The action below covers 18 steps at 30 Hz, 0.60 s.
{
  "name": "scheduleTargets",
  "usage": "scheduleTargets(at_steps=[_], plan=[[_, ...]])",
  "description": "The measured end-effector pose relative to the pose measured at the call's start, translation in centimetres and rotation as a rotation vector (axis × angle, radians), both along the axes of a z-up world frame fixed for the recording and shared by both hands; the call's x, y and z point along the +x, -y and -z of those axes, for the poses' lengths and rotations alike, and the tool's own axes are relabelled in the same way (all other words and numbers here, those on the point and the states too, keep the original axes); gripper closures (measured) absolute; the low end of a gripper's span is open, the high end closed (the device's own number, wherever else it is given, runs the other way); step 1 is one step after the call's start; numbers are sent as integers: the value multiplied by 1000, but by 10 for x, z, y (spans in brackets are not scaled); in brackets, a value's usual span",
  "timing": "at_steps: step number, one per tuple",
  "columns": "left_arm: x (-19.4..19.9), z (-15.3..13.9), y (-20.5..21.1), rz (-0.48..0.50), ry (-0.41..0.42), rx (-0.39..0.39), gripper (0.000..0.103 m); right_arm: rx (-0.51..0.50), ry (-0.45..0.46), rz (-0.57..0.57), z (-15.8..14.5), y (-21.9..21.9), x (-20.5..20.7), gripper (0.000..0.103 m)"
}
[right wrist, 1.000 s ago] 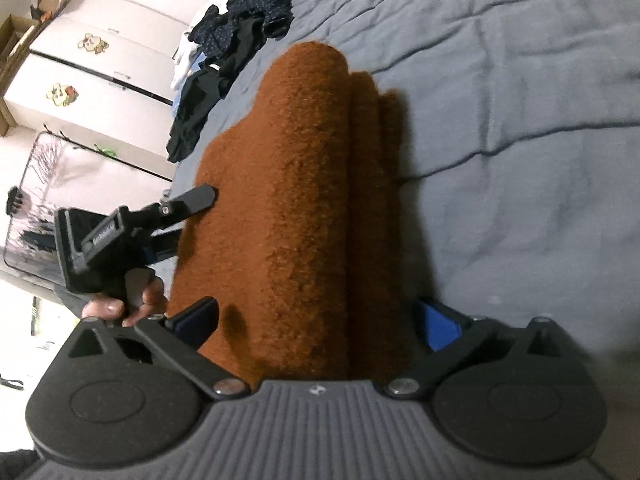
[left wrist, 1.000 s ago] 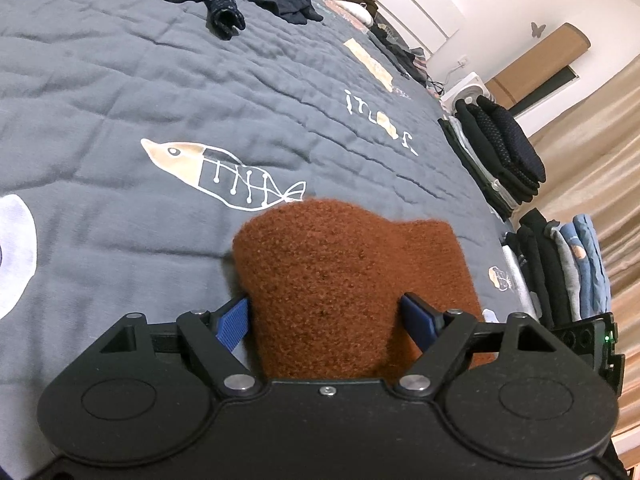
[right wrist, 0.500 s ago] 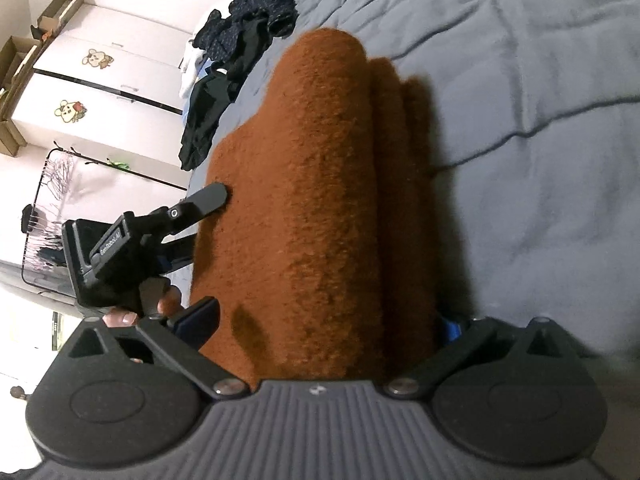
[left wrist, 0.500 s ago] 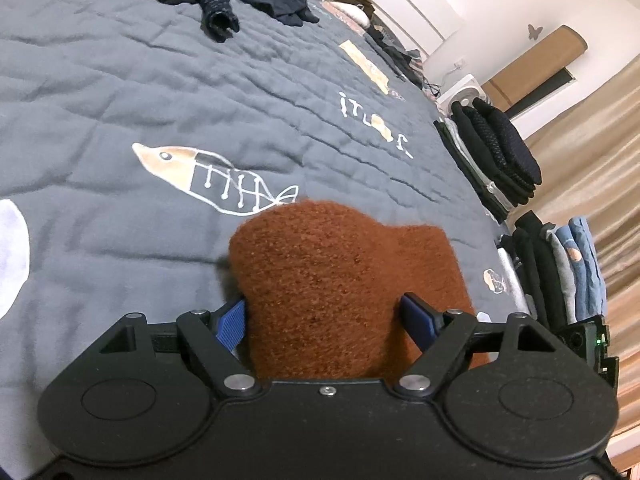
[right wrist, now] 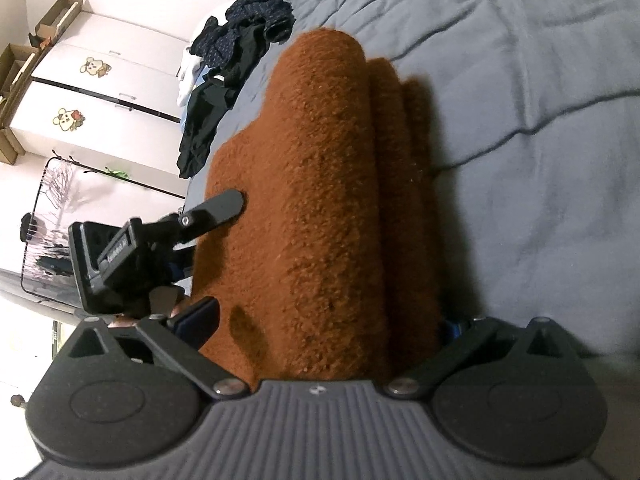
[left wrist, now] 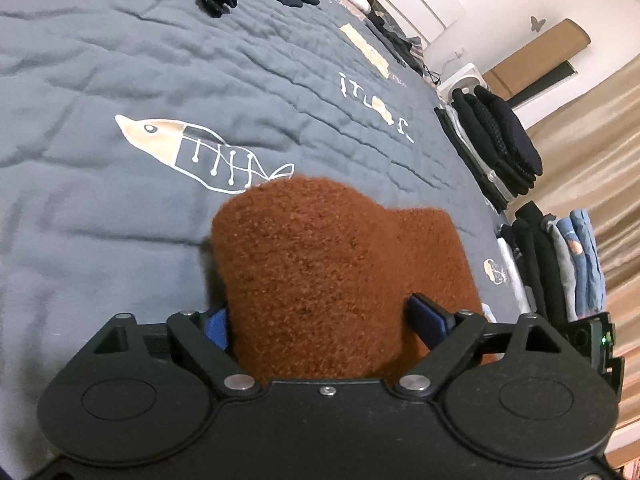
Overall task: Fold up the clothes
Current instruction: 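Grasp the brown garment bundle with the left tool while the right tool grasps it too, then lift and carry the brown bundle with both tools toward the clothes stack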
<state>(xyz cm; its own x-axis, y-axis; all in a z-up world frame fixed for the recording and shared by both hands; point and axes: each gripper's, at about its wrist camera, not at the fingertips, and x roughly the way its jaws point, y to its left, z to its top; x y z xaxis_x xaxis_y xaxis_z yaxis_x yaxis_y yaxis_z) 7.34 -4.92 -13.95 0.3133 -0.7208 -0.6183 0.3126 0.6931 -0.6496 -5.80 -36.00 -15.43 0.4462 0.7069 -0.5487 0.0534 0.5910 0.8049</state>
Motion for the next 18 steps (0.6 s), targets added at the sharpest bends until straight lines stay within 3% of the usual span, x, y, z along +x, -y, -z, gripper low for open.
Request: scheduleTargets(at_steps=[9, 12, 14, 18], plan=[[-2, 0, 10, -12, 43, 19, 20, -57, 30, 8, -3, -13, -4, 5], [-4, -3, 13, -3, 71, 23, 34, -77, 30, 18, -4, -15, -6, 19], [-5, -6, 14, 6, 88, 16, 50, -55, 24, 24, -3, -14, -7, 44], [-7, -13, 21, 18, 119, 8, 57, -38, 30, 43, -6, -13, -11, 56]])
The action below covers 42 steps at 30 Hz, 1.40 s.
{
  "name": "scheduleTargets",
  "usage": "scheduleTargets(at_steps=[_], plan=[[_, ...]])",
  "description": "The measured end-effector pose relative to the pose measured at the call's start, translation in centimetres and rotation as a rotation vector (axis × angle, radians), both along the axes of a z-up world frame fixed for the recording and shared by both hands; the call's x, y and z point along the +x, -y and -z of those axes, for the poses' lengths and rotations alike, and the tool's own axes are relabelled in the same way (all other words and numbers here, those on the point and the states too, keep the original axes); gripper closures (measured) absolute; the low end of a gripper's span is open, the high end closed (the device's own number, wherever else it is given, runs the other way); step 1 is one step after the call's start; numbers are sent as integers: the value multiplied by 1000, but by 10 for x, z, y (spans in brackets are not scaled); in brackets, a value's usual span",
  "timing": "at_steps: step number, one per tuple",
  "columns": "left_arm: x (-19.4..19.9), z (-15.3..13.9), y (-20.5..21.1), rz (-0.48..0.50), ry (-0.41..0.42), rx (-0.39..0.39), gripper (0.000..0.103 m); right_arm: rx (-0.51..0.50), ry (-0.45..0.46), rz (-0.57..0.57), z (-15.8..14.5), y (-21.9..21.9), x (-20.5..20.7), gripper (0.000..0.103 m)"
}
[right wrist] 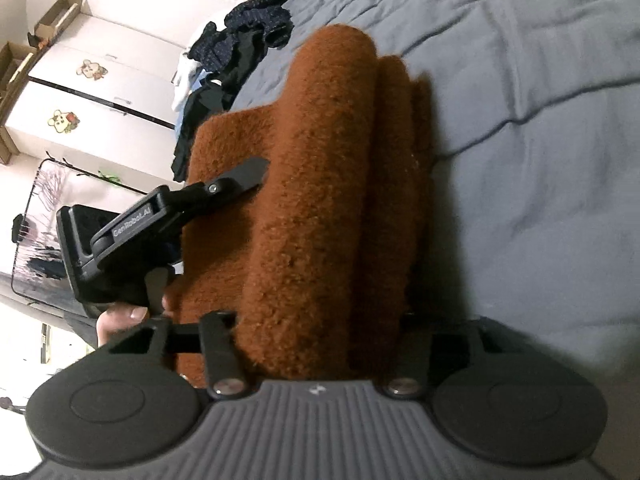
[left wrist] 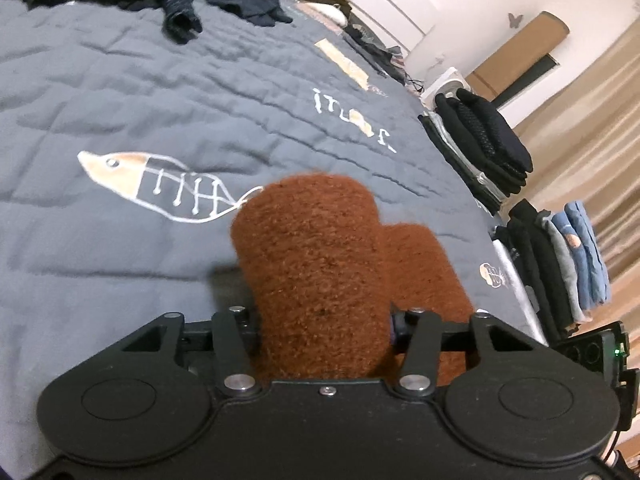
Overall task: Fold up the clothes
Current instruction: 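Lift and carry the brown bundle with both tools toward the clothes stack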
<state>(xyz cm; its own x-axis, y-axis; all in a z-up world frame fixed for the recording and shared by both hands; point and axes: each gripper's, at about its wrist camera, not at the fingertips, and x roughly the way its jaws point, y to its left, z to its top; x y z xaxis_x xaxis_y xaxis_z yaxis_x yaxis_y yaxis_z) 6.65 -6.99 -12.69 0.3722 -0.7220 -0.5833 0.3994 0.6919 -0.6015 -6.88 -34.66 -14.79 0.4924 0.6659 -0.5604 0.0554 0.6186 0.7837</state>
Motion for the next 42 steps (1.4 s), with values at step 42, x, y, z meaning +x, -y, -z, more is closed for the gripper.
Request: scheduleTargets(at_steps=[42], plan=[[-172, -112, 14, -83, 216, -147, 59, -65, 191, 101, -123, 9, -141, 61]])
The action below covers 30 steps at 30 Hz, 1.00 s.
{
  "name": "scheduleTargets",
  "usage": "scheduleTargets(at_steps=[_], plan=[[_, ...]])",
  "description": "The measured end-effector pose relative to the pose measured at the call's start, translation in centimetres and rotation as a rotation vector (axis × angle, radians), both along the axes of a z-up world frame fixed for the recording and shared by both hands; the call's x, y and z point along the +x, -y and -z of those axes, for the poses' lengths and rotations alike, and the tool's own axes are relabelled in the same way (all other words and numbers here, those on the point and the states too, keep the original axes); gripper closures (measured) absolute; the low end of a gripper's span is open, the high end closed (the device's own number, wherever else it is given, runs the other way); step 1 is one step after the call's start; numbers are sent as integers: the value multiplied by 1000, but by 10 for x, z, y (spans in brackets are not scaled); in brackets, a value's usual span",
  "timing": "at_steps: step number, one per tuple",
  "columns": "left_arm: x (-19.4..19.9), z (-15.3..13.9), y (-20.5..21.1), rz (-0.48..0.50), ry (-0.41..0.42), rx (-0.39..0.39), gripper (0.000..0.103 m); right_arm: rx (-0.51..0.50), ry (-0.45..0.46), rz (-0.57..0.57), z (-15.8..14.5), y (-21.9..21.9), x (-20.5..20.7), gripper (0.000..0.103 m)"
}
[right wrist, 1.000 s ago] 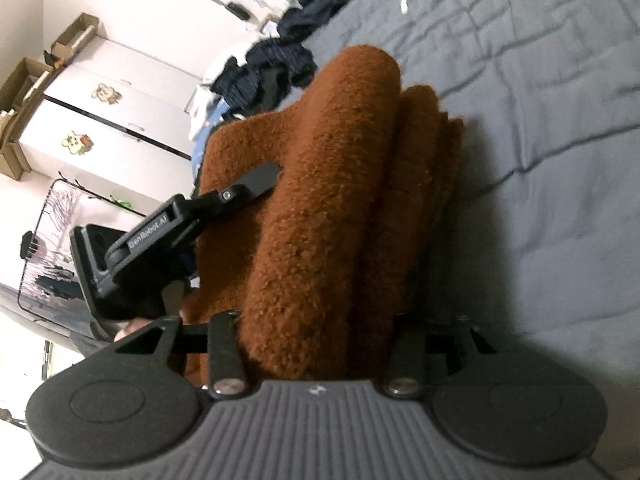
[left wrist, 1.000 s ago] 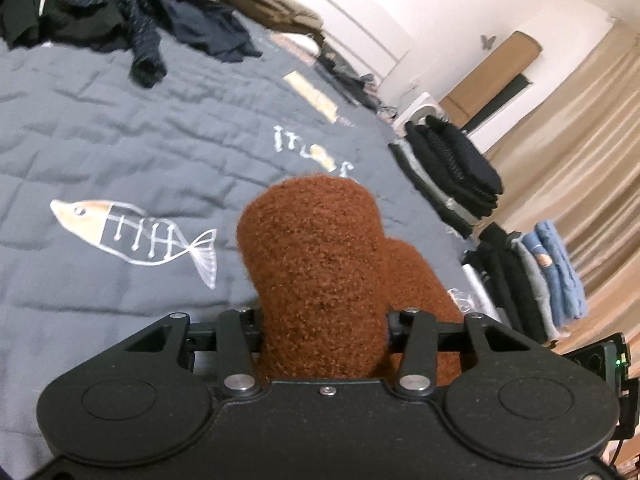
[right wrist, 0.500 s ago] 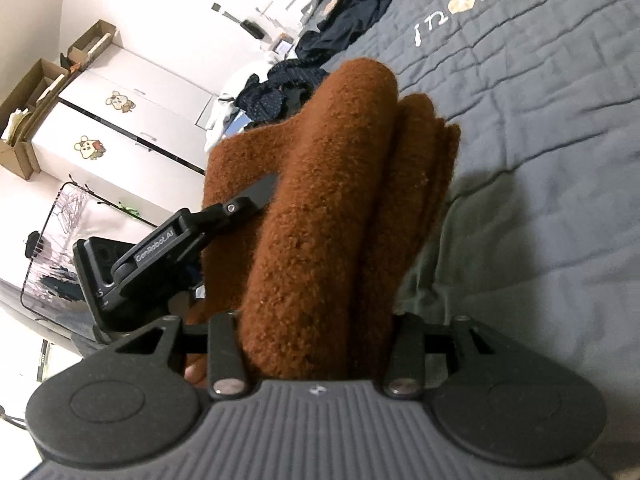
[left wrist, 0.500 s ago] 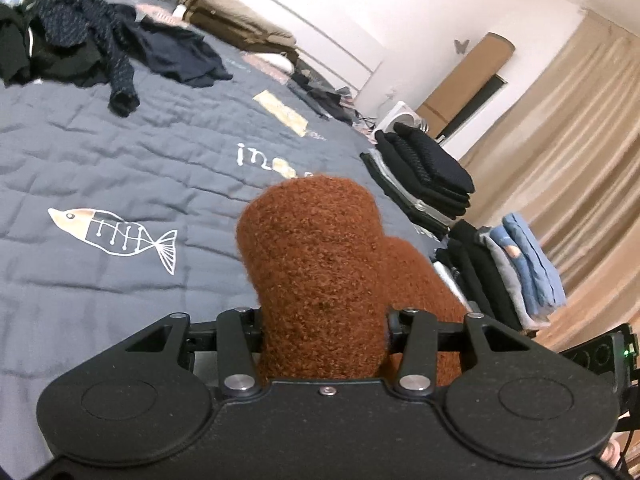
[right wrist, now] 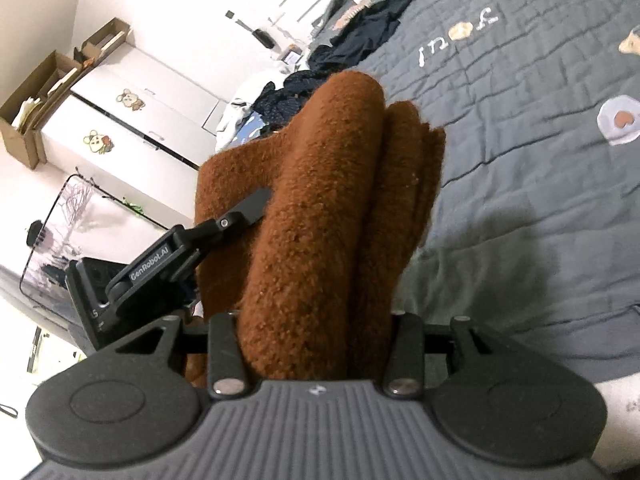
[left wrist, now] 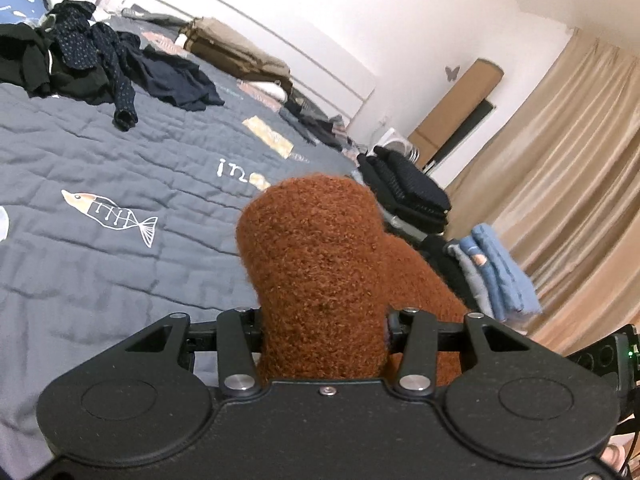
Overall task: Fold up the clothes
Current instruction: 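Lift and carry the brown bundle with both tools toward the clothes stack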
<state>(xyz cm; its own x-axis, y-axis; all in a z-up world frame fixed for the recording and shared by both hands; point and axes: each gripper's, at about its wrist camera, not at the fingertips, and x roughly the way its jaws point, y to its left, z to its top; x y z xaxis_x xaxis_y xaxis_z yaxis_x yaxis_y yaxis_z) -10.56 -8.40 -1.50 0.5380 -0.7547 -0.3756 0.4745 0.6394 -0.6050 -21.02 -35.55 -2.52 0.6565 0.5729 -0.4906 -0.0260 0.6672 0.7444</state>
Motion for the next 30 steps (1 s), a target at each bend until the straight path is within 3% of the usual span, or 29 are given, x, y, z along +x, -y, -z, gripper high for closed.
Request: scheduleTargets(at_steps=[11, 30], plan=[[-60, -23, 28, -29, 62, 2, 59, -8, 39, -17, -16, 33, -44, 61], [-106, -40, 138, -12, 95, 59, 60, 23, 69, -36, -22, 131, -97, 61]])
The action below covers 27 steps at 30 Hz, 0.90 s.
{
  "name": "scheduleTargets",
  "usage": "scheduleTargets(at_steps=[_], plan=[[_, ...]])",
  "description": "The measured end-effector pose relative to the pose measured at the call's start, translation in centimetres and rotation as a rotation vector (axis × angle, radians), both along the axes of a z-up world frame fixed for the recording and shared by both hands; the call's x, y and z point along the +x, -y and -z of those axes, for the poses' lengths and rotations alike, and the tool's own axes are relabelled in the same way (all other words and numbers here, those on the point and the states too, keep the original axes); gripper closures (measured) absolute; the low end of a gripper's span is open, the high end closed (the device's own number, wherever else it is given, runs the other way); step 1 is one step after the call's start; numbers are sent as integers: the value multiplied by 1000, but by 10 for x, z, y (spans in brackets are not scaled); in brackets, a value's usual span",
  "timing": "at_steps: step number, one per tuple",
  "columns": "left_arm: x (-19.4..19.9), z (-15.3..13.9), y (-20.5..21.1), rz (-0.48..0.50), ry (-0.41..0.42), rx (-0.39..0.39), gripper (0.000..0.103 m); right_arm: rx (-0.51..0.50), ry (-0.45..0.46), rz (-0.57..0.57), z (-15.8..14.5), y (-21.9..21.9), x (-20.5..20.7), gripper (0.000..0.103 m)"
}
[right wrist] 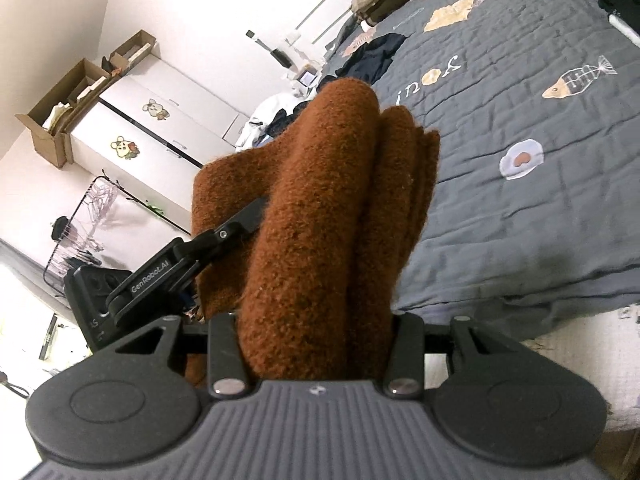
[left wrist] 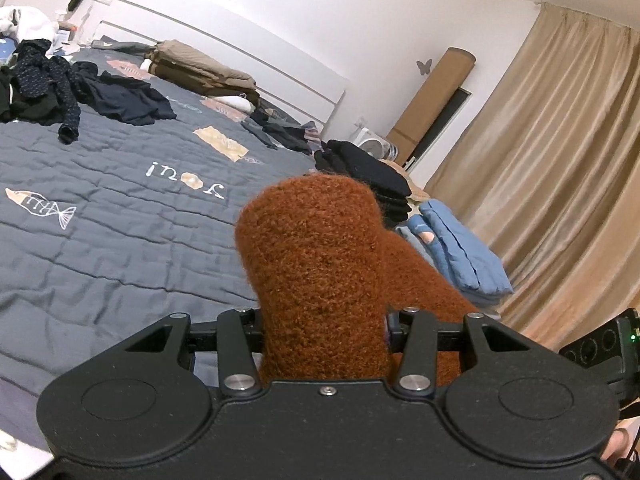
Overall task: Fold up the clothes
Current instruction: 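Lift and carry the brown bundle with both tools toward the clothes stack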
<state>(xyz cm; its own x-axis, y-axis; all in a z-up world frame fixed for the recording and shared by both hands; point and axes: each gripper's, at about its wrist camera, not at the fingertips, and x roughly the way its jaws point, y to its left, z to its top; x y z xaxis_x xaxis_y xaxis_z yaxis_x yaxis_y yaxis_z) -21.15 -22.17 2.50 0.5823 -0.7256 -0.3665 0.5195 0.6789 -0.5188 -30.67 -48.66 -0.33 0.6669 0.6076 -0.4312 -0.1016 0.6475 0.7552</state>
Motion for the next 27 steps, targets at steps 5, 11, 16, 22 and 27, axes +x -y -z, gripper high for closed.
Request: scheduleTargets(at_steps=[5, 11, 16, 22, 27], plan=[[-23, -7, 21, -21, 10, 16, 60, 11, 6, -6, -1, 28, -13, 61], [-46, -20, 50, -48, 29, 31, 60, 17, 23, -22, -9, 56, -29, 61], [-58, -28, 76, -53, 48, 24, 60, 2, 39, -29, -18, 80, -40, 61], [-68, -33, 116, -38, 74, -7, 60, -41, 62, -16, -33, 116, -54, 61], [-69, -35, 156, -2, 84, -40, 60, -76, 76, 20, -44, 152, -66, 61]])
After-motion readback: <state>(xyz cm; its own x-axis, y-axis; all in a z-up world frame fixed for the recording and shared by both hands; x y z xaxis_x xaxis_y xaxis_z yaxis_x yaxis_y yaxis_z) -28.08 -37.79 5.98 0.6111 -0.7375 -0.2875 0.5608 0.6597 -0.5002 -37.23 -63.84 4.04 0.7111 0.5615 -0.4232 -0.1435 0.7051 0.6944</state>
